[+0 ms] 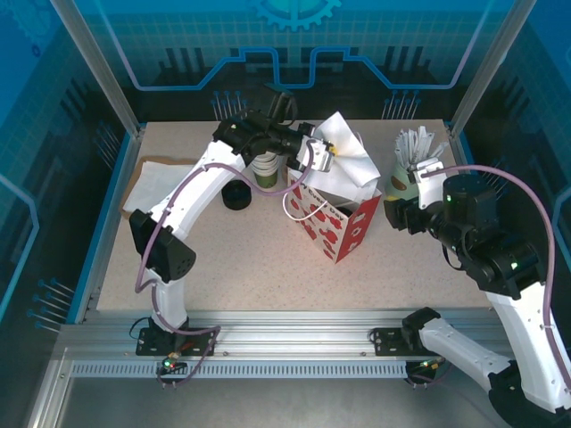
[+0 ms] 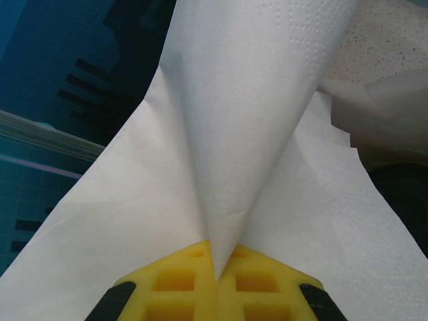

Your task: Pack the takeout coffee

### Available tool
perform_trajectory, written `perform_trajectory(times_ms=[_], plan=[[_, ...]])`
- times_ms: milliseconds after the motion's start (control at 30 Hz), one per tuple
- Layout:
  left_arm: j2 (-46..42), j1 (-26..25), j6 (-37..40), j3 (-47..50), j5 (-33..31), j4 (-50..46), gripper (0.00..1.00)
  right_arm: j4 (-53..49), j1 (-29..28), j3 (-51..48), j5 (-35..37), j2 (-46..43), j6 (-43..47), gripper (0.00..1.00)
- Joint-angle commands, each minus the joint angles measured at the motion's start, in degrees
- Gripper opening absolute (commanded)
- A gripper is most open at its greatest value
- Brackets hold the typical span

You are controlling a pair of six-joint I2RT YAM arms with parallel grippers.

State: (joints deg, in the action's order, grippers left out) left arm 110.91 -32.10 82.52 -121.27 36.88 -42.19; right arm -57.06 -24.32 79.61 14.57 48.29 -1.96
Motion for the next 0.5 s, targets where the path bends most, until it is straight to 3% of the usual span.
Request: perform_trajectory(times_ms=[0, 467], plan=[[1.2, 0.0, 2.8, -1.7, 1.2, -0.4, 0.0, 0.0, 0.9, -0.3, -0.6, 0.2, -0.3, 0.74], [2.3, -1.6, 5.2, -1.5, -2.5, 7.8, 0.0, 0.8, 0.8, -1.0, -1.5, 1.0, -0.6, 0.74]])
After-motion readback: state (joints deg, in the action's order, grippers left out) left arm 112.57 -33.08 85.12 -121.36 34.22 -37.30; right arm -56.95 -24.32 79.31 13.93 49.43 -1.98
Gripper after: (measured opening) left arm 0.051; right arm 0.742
